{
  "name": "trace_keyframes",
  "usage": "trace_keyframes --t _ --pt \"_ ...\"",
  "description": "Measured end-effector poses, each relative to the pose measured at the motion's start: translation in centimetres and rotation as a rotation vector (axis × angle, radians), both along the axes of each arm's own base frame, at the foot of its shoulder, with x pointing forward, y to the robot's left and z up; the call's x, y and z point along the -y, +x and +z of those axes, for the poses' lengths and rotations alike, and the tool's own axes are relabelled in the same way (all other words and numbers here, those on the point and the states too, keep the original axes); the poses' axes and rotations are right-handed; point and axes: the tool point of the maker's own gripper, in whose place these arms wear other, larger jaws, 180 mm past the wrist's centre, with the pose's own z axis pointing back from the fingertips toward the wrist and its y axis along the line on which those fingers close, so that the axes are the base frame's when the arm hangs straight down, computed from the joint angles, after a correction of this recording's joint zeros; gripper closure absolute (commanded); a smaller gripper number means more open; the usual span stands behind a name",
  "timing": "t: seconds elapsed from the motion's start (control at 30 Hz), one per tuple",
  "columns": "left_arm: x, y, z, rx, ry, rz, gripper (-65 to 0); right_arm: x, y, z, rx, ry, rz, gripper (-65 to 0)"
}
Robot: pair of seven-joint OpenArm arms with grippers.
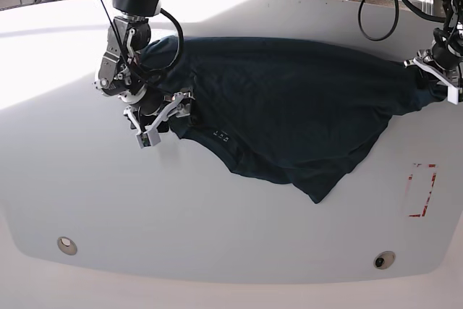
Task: Fold the T-shirt properly
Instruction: 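Move the right gripper along the shirt edge and pinch the collar, then lift the shirt high with both grippers, stretching it apart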
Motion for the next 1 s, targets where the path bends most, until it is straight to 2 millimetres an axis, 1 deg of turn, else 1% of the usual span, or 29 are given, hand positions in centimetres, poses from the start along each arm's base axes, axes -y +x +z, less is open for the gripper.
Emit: trace_keyframes --t 0.03,0.13,0.17,0.23,0.27,0.3,0.33,0.37,0.47,0.6,0.77,0.87,0.93,1.0 --pt "0.0 0.0 0.0 0.0 -0.001 0.0 -1.1 -0.2 0.0 0.0 0.005 0.006 0.001 -53.6" --pt "0.0 0.0 0.0 0.0 -0.001 0.0 -1.1 -0.4 0.0 0.0 0.011 0.016 -0.003 -46.0" --pt "0.0 0.0 0.0 0.0 -0.001 0.0 -1.1 -0.3 0.0 0.0 0.01 0.013 -0.002 -37.9" --pt "0.0 0.0 0.0 0.001 -0.001 0.0 -1.1 -0.3 0.1 -0.2 0.01 0.018 -0.007 -27.7" --pt "0.0 0.0 0.0 0.0 -0.001 0.0 -1.1 -0.2 0.0 -0.4 0.003 0.015 -0.006 -17.3" --pt "0.0 0.0 0.0 0.001 -0.001 0.0 -1.1 -0.3 0.0 -0.5 0.002 0.021 -0.007 -13.3" --pt "0.0 0.0 0.0 0.001 -0.001 0.0 -1.1 -0.2 0.1 -0.6 0.001 0.025 -0.01 -3.3" --pt "0.0 0.1 0.0 0.002 -0.001 0.0 -1.1 -0.1 0.1 -0.8 -0.006 0.019 -0.006 0.0" --pt "0.0 0.2 0.0 0.004 -0.003 0.001 -1.1 0.0 0.3 -0.9 -0.018 0.017 -0.002 -0.3" --pt "-0.2 0.9 0.0 0.013 -0.013 0.01 -1.1 0.4 0.4 -0.8 -0.023 -0.01 0.012 0.0" --pt "-0.2 2.1 0.6 0.043 -0.021 0.013 -1.1 2.1 -0.4 0.1 -0.028 -0.095 0.016 0.0" --pt "0.3 2.8 0.8 0.055 -0.025 -0.001 -1.1 3.1 -0.7 1.5 -0.013 -0.159 0.018 0.0" --pt "0.9 3.6 1.2 0.068 -0.03 -0.019 -1.1 3.7 -0.5 3.1 0.023 -0.196 0.019 0.0" --pt "1.6 4.6 2.1 0.097 -0.033 -0.037 -1.1 4.3 -0.3 4.7 0.058 -0.231 0.023 0.0"
